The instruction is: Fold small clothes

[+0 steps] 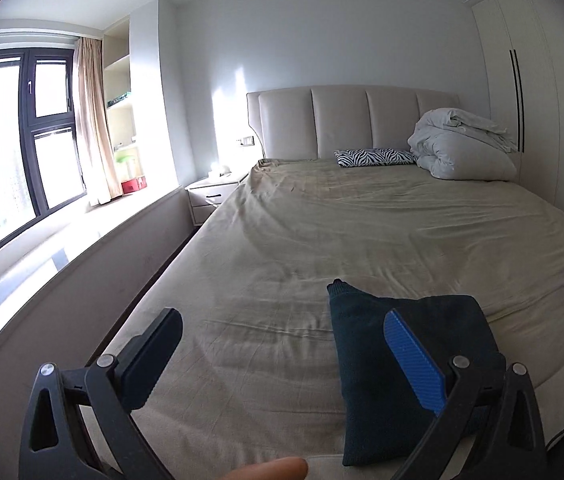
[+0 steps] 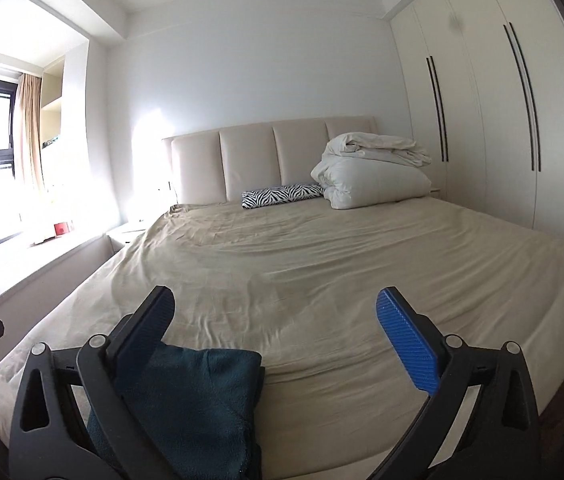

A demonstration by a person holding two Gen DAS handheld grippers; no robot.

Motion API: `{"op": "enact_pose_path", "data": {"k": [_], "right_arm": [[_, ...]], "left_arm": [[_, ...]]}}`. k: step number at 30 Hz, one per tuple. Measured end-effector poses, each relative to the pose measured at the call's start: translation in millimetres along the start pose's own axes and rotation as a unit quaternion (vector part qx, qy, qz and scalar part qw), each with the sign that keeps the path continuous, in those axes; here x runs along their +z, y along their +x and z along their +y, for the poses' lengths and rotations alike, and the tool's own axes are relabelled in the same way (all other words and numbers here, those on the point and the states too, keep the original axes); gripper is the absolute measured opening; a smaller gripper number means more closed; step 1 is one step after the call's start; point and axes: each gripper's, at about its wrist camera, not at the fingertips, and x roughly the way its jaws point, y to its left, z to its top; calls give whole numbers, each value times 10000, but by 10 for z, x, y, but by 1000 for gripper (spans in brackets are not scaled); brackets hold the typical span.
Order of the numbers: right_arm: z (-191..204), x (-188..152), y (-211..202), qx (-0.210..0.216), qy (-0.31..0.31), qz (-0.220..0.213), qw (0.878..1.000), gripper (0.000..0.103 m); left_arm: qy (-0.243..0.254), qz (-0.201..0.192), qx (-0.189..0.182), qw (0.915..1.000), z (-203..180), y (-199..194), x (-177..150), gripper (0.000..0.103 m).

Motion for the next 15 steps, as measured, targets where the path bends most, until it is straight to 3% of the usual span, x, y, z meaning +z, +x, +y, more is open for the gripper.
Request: {"op": "enact_pose_path", "data": {"k": [4,7,11,15], "right_arm": [[192,15,29,316,-224,749,9964,103],[323,-121,153,201,-210,1450,9890,103],[368,-431,355,-15,-21,2226,9749,103],[389,-672,424,-181,-56,2485,9684,103]], "left_arm": [[-219,676,-126,9974,-36,179,-148,103],[-161,1041,-158,9943,-162,262,-290,103],[27,1241,-294,9918,-321,310,-414,103],[32,1347,-296,9904,-308,394,-460,103]]}}
